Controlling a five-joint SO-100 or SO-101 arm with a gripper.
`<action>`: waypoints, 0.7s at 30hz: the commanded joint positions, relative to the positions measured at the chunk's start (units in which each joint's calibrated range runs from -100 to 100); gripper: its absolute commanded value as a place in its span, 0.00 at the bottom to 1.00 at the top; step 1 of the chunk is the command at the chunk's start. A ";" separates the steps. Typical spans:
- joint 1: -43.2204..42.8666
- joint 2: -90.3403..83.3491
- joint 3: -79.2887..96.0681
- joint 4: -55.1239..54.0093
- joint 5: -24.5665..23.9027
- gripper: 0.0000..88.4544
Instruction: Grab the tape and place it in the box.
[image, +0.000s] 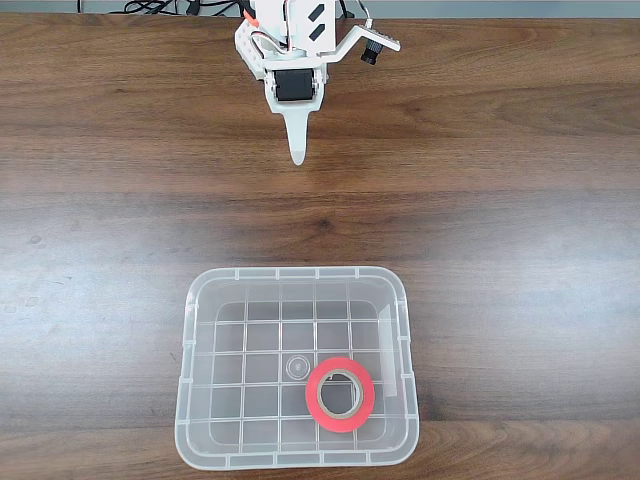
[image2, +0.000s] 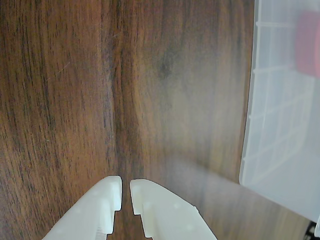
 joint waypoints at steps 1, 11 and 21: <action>-0.40 -0.72 -0.65 0.31 0.00 0.01; -0.62 -0.72 -0.65 0.31 0.11 0.02; -0.62 -0.72 -0.65 0.31 0.11 0.02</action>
